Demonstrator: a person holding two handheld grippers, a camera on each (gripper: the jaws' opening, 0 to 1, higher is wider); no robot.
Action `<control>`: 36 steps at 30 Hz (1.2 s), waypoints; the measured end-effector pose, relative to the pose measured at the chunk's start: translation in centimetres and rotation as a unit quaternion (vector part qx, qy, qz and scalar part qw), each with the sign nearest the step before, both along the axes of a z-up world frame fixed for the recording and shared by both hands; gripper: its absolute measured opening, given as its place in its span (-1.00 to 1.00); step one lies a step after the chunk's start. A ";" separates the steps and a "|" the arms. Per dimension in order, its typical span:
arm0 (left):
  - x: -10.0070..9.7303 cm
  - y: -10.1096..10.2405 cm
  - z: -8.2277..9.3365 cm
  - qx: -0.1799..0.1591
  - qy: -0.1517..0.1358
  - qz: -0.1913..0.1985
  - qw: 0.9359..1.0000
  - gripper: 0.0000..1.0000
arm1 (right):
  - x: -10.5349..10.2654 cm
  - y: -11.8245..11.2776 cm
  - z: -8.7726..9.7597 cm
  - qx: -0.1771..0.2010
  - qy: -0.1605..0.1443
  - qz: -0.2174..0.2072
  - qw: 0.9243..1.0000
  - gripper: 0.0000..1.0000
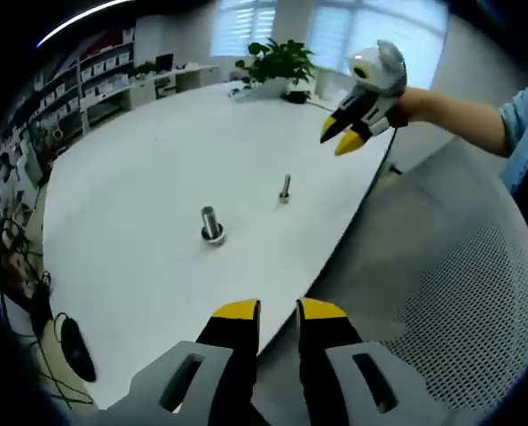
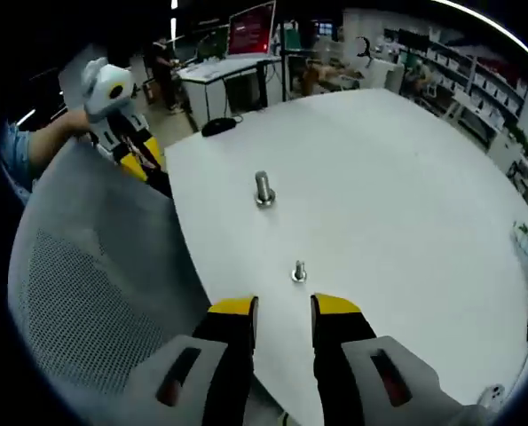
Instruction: Place the washer onto the threaded stud by aligning its center hole with the stud, sliding it down to the base, and recovering from edge contact or off-axis alignment until the washer reaches the visible bottom stop.
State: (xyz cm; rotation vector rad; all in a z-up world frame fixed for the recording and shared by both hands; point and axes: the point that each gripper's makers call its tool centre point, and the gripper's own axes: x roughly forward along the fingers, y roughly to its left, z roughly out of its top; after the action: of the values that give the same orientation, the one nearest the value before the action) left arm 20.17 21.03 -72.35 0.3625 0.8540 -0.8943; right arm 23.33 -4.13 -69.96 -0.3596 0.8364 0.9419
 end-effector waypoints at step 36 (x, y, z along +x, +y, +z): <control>12.6 -6.3 -6.8 0.127 0.008 -0.103 0.987 -0.58 | -7.1 -2.9 0.4 0.097 0.025 -0.194 0.976 -0.64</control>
State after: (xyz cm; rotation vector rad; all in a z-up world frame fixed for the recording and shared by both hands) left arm 32.73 14.74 -79.18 0.6750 0.9605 -0.9820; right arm 16.27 -7.04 -69.58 -0.0010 0.8152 0.6615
